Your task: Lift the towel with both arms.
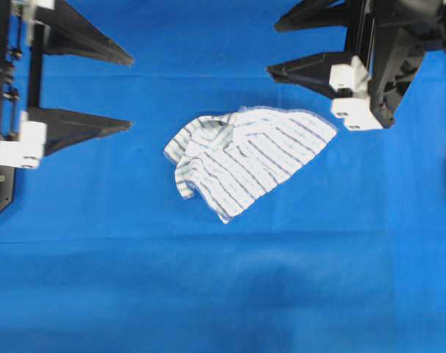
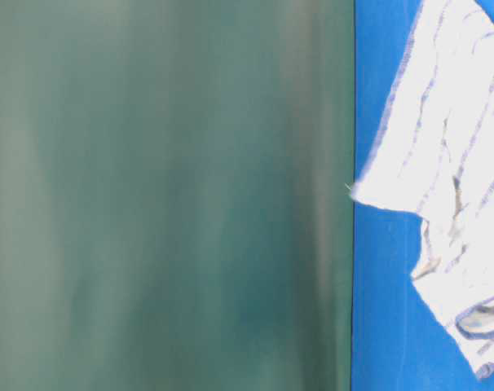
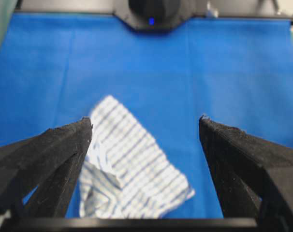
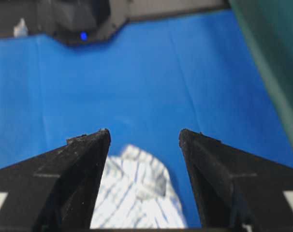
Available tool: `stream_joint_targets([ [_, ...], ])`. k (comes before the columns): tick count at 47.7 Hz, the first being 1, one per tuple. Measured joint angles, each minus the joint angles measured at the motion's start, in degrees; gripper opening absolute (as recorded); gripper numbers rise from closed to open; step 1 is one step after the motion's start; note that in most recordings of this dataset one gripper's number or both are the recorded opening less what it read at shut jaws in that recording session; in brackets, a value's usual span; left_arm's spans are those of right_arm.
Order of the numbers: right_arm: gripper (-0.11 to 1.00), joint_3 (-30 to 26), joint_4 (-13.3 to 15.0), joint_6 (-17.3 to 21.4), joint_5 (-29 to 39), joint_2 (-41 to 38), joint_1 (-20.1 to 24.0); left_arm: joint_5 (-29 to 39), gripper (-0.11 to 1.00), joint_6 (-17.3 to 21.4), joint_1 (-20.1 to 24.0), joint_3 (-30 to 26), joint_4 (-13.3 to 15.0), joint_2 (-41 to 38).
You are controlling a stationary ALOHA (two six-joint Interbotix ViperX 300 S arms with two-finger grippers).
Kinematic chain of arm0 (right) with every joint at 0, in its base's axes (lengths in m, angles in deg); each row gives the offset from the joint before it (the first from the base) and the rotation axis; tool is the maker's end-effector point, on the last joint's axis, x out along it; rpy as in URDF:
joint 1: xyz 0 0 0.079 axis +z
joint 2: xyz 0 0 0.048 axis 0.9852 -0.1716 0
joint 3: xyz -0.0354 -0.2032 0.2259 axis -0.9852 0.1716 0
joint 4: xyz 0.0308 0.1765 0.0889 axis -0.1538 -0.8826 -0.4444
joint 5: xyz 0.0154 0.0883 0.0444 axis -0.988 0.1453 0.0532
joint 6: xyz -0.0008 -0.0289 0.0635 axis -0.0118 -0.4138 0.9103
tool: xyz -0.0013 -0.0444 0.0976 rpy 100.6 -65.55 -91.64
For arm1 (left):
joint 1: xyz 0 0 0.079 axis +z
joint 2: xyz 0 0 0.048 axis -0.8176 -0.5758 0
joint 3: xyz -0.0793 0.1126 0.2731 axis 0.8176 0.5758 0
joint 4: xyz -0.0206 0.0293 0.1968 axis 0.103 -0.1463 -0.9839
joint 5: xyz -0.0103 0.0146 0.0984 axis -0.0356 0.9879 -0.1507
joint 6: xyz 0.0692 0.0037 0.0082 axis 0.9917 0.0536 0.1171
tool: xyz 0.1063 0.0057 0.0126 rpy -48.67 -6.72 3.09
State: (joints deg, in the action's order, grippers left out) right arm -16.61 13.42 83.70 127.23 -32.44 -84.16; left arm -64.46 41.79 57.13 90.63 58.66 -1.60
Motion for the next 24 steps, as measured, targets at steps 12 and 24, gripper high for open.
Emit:
stream_joint_targets([
  [12, 0.63, 9.0, -0.4, 2.3, -2.6, 0.0, 1.0, -7.1, 0.87, -0.4, -1.0, 6.4, 0.0, -5.5],
  [24, 0.63, 20.0, -0.4, 4.2, -9.6, -0.6, 1.6, -16.3, 0.87, -0.8, -2.6, 9.9, 0.1, -13.5],
])
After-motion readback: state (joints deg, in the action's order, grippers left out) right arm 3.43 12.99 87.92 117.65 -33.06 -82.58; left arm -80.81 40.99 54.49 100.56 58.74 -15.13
